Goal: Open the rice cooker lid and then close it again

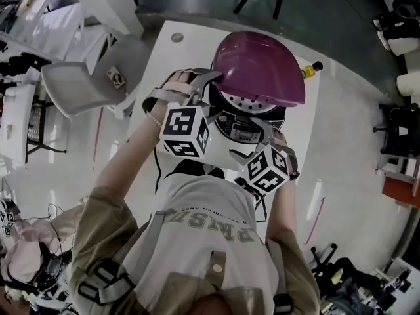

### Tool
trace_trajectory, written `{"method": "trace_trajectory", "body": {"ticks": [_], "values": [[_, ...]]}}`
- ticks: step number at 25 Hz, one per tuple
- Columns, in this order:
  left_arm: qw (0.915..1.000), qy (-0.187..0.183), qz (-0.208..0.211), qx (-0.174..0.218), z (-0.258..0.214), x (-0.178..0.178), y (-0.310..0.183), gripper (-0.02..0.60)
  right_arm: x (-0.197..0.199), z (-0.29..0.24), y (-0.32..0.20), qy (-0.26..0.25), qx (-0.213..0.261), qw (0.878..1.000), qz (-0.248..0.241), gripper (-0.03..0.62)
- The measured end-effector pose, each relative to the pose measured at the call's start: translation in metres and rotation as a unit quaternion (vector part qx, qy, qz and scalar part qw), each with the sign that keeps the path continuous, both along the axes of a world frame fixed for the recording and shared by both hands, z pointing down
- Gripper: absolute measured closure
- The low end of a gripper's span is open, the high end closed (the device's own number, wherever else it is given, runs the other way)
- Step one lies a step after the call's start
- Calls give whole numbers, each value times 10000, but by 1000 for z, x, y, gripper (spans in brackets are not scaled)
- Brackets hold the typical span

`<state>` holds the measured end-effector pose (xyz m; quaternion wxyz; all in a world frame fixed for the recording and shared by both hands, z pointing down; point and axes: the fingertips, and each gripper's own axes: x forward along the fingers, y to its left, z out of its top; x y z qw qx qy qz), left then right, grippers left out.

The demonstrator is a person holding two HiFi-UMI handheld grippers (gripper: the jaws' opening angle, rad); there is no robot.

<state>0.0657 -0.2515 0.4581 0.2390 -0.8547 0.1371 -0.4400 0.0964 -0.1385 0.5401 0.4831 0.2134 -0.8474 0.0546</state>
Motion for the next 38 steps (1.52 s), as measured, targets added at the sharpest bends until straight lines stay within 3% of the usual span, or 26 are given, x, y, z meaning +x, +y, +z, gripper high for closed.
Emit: {"method": "trace_trajectory", "body": {"ticks": [8, 38], "values": [[9992, -55, -32, 402, -21, 4, -21, 175, 0, 2, 2, 114, 98, 9999, 0, 183], [9962, 183, -303, 791, -79, 19, -119, 175, 6, 5, 6, 106, -105, 9997, 210, 183]]}}
